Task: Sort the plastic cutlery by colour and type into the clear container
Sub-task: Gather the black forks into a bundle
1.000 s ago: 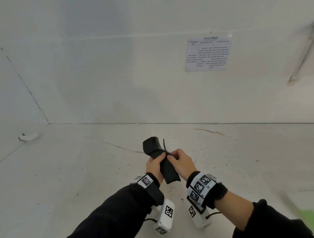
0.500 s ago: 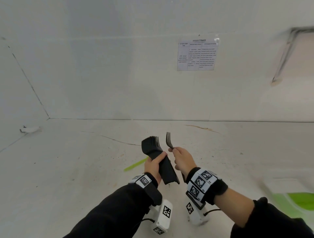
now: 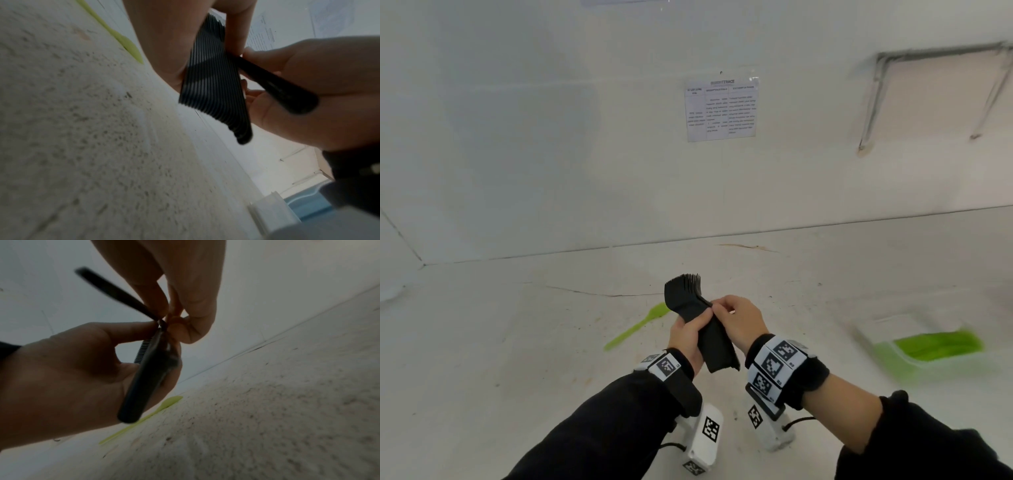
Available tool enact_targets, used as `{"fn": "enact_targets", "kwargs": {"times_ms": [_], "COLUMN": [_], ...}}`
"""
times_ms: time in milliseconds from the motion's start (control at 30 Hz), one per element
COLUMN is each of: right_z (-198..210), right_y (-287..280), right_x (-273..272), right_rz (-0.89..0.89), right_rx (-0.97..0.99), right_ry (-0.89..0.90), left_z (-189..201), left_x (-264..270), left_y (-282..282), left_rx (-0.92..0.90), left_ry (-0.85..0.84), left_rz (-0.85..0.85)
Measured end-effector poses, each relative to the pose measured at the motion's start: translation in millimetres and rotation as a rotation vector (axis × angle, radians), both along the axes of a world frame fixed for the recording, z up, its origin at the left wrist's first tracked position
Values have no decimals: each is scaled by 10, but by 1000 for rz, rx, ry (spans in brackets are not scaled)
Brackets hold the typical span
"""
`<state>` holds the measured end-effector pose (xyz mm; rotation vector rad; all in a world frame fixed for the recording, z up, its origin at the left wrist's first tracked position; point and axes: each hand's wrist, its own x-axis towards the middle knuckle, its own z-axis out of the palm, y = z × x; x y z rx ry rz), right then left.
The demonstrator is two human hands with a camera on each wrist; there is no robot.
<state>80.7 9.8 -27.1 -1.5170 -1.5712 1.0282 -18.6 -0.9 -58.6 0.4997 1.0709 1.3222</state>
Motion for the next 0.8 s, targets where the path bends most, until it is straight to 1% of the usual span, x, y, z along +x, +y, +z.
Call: {"fn": "enact_targets", "kwargs": {"times_ms": [33, 100, 200, 300, 400, 500, 667, 733, 800], "right_z": [5, -13, 26, 73, 102, 183, 413, 566, 761], "right_y": [-6, -74, -80, -98, -80, -68, 15, 56, 112], "right_x": [20, 184, 275, 411, 585, 816, 1275, 1466, 1692], "right_rz": [0, -59, -84, -102, -128, -143, -46, -15, -16], "right_rx": [7, 13, -4, -7, -29, -4, -31, -88, -130], "right_ry": [-7, 25, 59, 28, 30, 37, -28, -32, 21], "left_z": [10, 30, 27, 9, 88, 190, 271, 340, 416], "left_x": [14, 163, 215, 356, 567, 788, 1229, 1404, 1571], "left_y": [-19, -68, -71, -70, -86, -32, 147, 189, 217], "left_rx": [2, -11, 14, 64, 133, 184, 199, 245, 315], "left_ry": [4, 10, -2, 41, 119, 213, 332, 438, 582], "left_rz": [-8, -76, -103, -138, -165, -140, -66, -82, -115]}}
